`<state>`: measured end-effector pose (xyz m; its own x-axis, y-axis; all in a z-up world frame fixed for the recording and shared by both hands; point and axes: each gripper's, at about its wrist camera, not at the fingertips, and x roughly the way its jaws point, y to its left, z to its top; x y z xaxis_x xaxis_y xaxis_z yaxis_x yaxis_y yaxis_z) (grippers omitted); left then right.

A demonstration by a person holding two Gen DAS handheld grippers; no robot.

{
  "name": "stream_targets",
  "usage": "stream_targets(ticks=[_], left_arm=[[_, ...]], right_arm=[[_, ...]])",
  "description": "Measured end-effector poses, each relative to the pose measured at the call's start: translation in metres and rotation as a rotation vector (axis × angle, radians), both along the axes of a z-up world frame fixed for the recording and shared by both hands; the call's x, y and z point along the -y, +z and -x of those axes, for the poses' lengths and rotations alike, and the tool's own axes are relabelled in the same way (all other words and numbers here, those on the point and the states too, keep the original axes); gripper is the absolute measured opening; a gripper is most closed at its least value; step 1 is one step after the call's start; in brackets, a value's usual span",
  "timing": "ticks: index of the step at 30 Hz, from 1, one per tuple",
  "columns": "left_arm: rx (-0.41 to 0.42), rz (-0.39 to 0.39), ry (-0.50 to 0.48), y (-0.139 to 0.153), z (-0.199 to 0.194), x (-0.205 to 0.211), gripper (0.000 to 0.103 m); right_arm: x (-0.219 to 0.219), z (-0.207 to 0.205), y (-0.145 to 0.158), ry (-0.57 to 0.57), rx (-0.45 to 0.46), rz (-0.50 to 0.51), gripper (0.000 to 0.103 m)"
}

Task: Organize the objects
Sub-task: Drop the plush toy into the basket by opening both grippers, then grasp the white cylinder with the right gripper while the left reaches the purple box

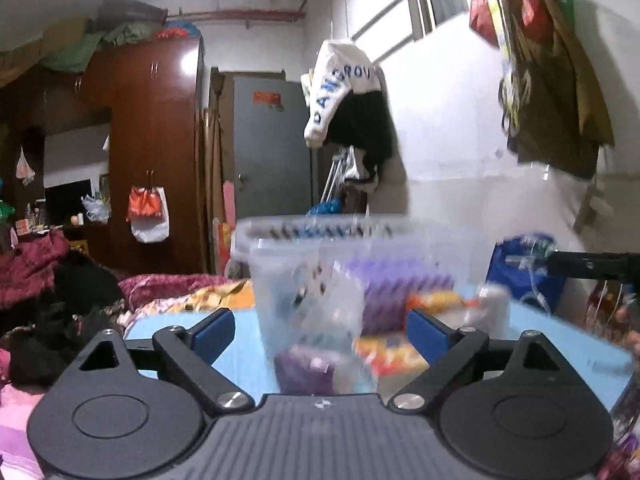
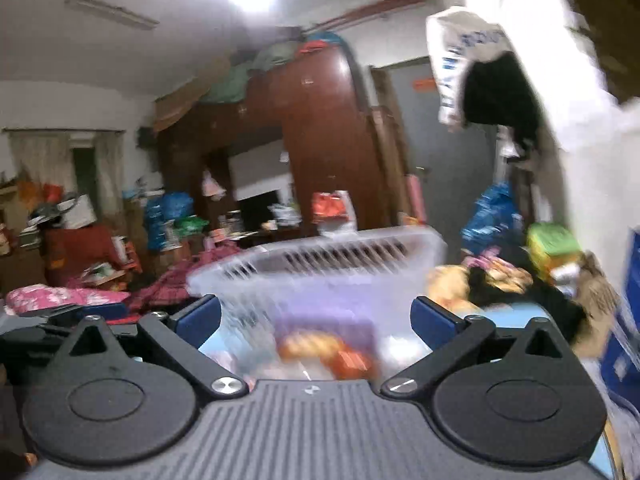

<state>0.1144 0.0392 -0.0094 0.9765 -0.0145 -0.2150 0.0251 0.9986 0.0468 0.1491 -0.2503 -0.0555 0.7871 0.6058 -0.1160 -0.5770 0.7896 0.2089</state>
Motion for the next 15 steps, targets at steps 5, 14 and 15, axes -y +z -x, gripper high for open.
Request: stream_targets(ticks=[5,14,15], left_arm=[[-0.045,0.041,0.037,-0.009,-0.021,-0.014,0.095],[-0.123,0.092,0.029,-0.022,-0.044,-0.025,0.095],[-0.137,0.093,0.038,-0.023,-0.048,-0.024,0.095]], right_arm=[[0.003,-0.024,-0.016,-0.089,-0.103,0.053,0.103],[0.001,-0.038,-0.025,-0.122,-0.159,0.072,0.099],[0.000,-0.039,-0.027,-0.119,-0.167,0.084,0.095]])
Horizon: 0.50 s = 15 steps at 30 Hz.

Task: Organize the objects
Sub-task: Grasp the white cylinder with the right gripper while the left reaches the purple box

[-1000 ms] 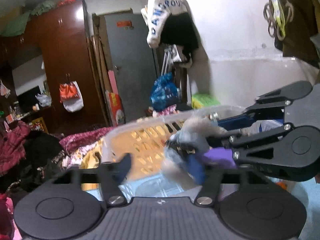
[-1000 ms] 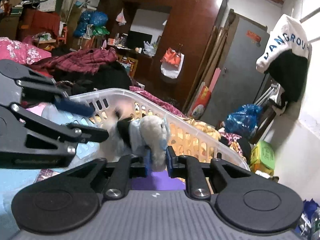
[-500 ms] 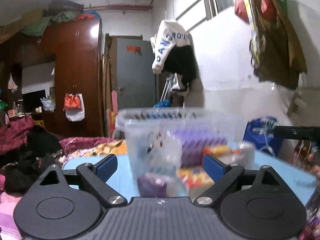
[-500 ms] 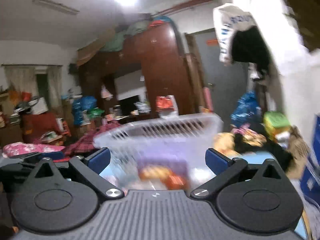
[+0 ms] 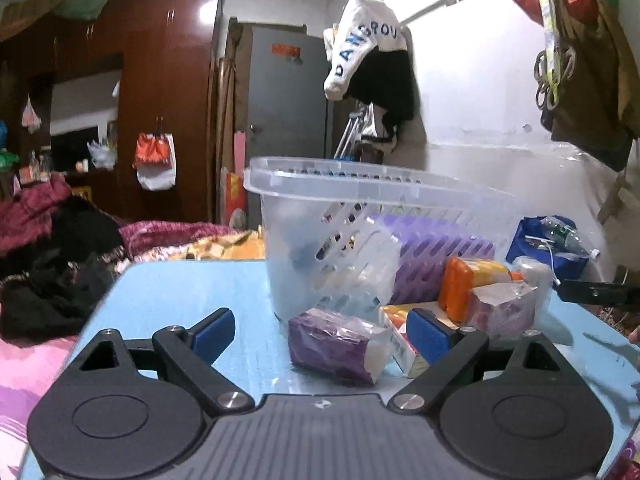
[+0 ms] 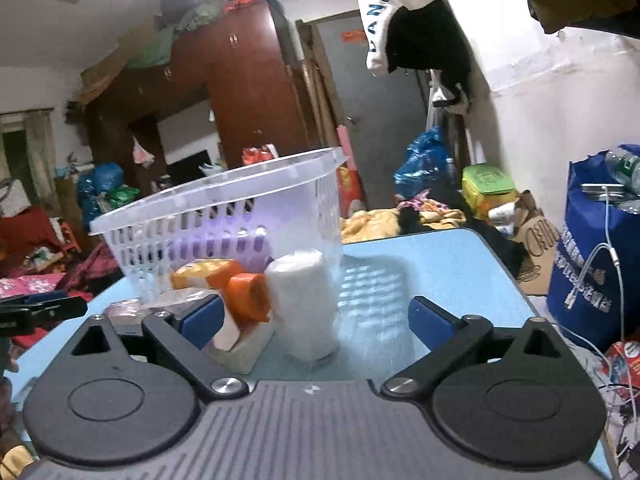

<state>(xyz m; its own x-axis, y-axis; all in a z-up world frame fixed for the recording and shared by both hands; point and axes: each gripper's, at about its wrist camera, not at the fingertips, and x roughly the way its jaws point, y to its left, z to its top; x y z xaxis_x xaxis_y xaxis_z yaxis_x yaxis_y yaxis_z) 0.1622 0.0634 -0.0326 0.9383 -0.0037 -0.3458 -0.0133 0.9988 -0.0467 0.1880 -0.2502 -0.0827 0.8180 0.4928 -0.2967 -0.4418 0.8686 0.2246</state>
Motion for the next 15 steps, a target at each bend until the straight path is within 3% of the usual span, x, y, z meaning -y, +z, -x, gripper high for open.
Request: stream_targets(ticks=[3,8,12,15], left_arm=[[-0.040,-0.020,0.017,-0.003,-0.010,0.004,0.095],[-0.087,0.025,-0.032,-0.004,-0.019,0.002,0.095],[-0.132,0.050,-0.050,-0.004,-0.027,0.000,0.095],[-0.168,0.047,-0.017,-0.005,-0.034,0.001,0.094]], right_arm=[[-0.006,-0.008,0.003,0.018,-0.023,0.021,0.091],[-0.016,-0.015,0.007,0.009,-0.022,0.068,0.088],[-0.020,-0.021,0.006,0.002,-0.041,0.099,0.079],[-0.021,-0.024,0.005,0.015,-0.055,0.109,0.075]])
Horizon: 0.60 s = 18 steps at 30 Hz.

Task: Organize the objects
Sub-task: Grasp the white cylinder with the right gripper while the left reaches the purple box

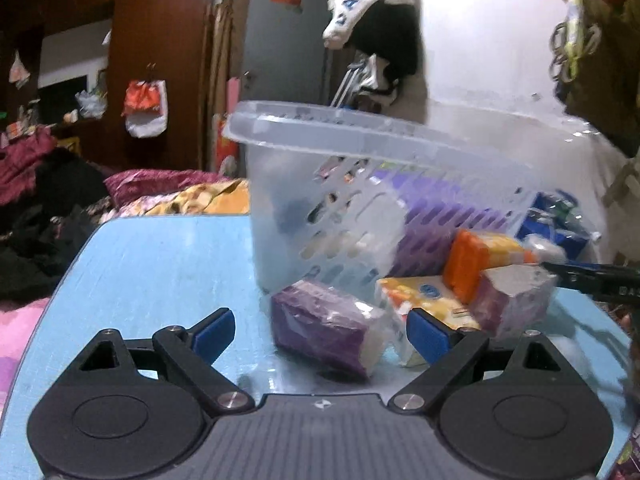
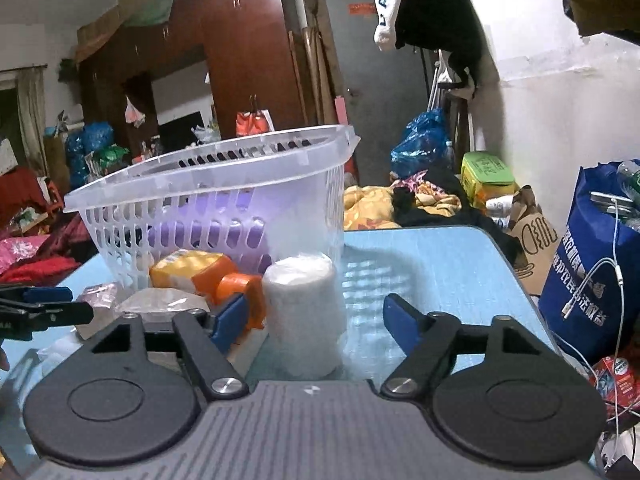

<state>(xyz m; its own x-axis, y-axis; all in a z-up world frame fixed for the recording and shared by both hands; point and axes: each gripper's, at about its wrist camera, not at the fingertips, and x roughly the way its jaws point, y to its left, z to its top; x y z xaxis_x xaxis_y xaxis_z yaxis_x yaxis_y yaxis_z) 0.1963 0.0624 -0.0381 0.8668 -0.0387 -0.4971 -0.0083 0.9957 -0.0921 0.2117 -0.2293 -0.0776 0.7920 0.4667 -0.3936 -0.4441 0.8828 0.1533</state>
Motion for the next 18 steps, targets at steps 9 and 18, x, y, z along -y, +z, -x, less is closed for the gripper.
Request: stream_targets(ticks=[9,18], left_arm=[[-0.040,0.009,-0.023,-0.001,-0.010,-0.002,0.076],[0.103,0.013,-0.031,0.009,0.016,0.001,0.051]], right_arm=[[-0.005,-0.007,-0.002,0.030,-0.034,0.042,0.050],[0.007,0.017,0.010,0.014,0.068,0.014,0.046]])
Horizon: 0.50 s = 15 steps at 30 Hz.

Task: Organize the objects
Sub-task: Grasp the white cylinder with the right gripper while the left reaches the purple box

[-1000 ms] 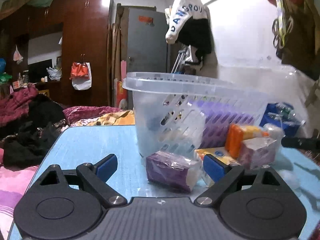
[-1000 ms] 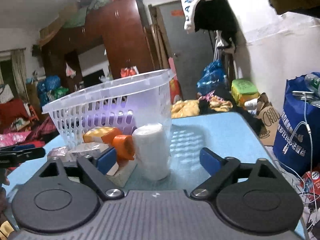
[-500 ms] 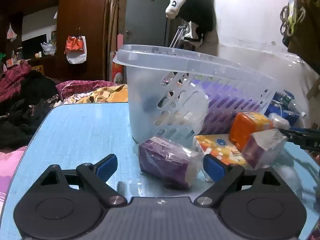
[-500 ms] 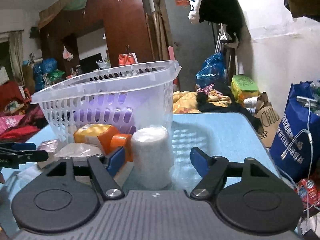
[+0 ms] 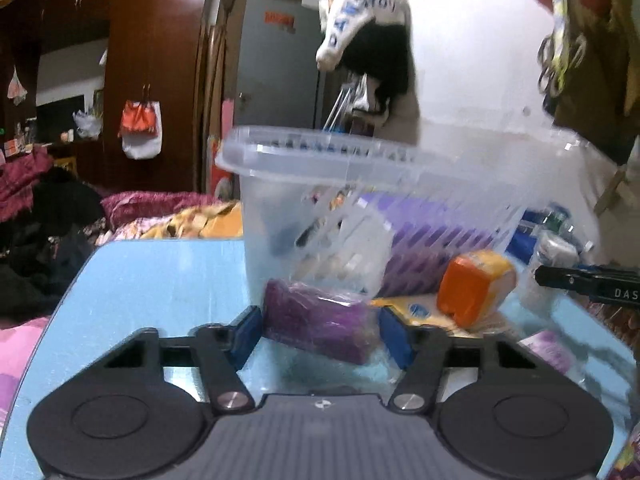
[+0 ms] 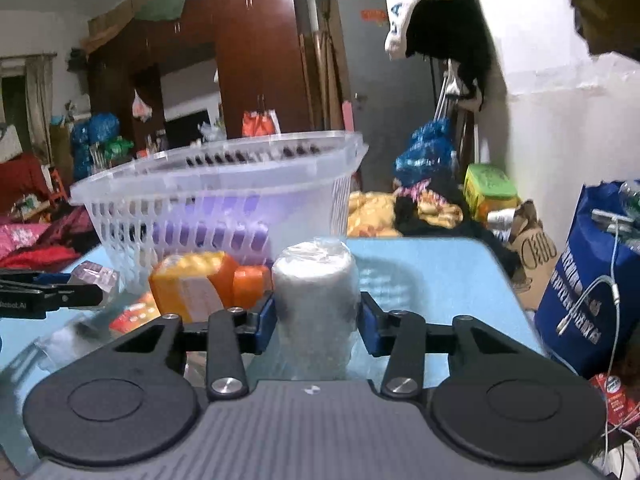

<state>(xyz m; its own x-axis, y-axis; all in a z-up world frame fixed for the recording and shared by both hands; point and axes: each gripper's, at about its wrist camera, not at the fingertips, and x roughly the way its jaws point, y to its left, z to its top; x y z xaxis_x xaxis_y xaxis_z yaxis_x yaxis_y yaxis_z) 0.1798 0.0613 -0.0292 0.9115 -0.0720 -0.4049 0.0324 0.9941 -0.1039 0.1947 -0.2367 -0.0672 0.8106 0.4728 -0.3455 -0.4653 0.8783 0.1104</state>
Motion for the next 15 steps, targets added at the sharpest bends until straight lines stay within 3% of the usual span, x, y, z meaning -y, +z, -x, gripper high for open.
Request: stream_targets(ticks=[5,13,15], left_arm=[[0.085,0.019,-0.029,0.009,0.016,-0.002,0.048],[0.141,0.016,-0.077,0.013,0.025,0.005,0.045],[0.157,0.027,-0.086,0.015,0.031,0.006,0.039]], right_arm=[[0.003,0.022,0.016,0.028,0.068,-0.015,0.046],[0.002,0.029,0.023,0.062,0.095,-0.039,0.046],[0.002,0.032,0.027,0.068,0.105,-0.048,0.046]])
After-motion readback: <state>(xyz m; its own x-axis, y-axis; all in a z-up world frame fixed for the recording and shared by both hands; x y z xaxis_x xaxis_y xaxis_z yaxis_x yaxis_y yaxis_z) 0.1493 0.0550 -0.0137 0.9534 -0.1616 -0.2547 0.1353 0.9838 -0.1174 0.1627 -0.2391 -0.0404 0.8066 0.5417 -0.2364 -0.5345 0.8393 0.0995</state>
